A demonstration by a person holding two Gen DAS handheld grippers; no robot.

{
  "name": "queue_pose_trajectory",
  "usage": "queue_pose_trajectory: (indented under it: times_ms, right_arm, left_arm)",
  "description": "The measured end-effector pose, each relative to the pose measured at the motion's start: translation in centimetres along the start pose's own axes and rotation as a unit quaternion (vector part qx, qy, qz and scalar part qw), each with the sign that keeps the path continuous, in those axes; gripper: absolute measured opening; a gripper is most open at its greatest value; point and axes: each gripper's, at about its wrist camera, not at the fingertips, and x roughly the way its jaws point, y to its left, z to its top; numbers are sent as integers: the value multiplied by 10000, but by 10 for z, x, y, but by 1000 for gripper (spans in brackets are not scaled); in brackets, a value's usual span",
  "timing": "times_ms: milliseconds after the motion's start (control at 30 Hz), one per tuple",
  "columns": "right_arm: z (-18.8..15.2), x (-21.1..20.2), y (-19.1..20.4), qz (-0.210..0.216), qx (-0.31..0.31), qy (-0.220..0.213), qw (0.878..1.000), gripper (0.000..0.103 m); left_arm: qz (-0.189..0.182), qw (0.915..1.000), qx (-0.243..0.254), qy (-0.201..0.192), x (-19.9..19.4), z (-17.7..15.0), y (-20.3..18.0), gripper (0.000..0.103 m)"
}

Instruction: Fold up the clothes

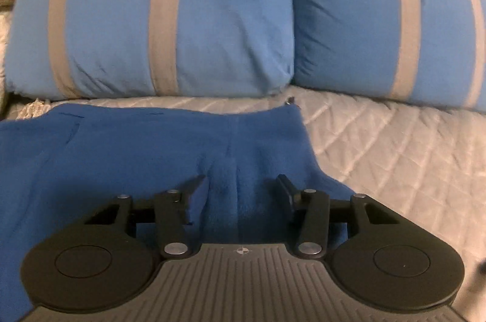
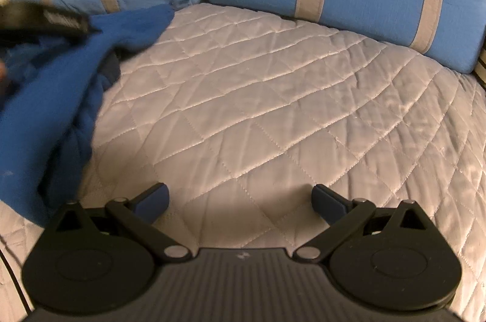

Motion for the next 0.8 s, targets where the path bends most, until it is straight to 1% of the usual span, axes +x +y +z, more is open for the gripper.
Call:
queue_pose_trajectory:
  times_ms: [67, 133, 233, 333, 400, 467, 567, 600, 733, 800]
  right_arm:
    - [2, 1, 1, -15, 4, 59, 10000, 103]
    - [4, 2, 1, -26, 36, 105, 9999, 103]
    - [4, 2, 2, -43, 57, 103, 9999, 103]
    - [5, 1, 3, -51, 41, 112, 9999, 103]
    - [7, 0, 2, -34, 37, 158, 9999, 103]
    - [10, -5, -1, 100, 134, 109, 9998, 103]
    - [12, -24, -7, 251, 442, -337, 9981, 103]
    - [13, -31, -8, 256, 481, -464, 9974, 103]
    - [15, -51, -12, 334, 588, -852, 9941, 103]
    - [16, -59, -11, 436, 556, -1009, 9924, 103]
  left_arm:
    - [220, 9995, 212, -37, 3, -1, -6, 39]
    - [278, 9994, 214, 50, 5, 1, -4, 37]
    - [220, 9997, 104, 41, 5, 5, 1, 38]
    - [307, 9994, 57, -168, -4, 1, -2, 40]
    - [471, 9985, 58, -274, -13, -2, -7, 48]
    - [506, 9980, 42, -379, -28, -5, -5, 62]
    - [247, 9980, 311, -497, -57, -20, 2, 71]
    - [184, 9976, 468, -479, -67, -27, 4, 73]
    - [-233, 9951, 845, -466, -109, -55, 12, 74]
    - [-505, 9942, 907, -272, -128, -62, 15, 75]
